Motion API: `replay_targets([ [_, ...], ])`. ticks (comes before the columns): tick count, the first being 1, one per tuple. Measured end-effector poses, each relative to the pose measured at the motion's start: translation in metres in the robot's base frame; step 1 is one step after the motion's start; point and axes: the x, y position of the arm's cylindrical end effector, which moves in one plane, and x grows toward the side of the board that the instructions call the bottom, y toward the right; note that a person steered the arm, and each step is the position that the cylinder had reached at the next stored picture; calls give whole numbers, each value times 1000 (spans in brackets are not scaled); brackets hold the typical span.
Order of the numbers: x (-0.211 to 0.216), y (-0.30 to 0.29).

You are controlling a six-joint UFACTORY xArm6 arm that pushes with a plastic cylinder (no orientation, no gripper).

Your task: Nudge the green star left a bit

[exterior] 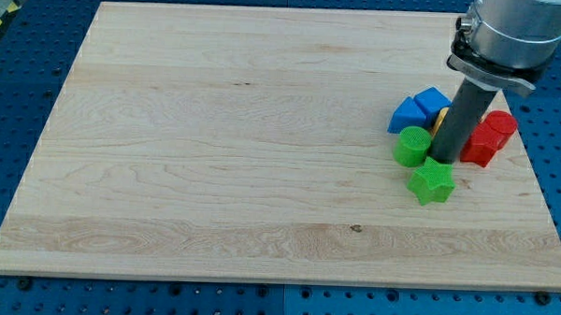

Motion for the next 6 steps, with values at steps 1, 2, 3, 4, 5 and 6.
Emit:
replay_targets([
  [1, 17, 2],
  [2, 46, 31],
  [3, 59, 47],
  [4, 81, 35],
  [5, 89, 6],
  [6, 84, 0],
])
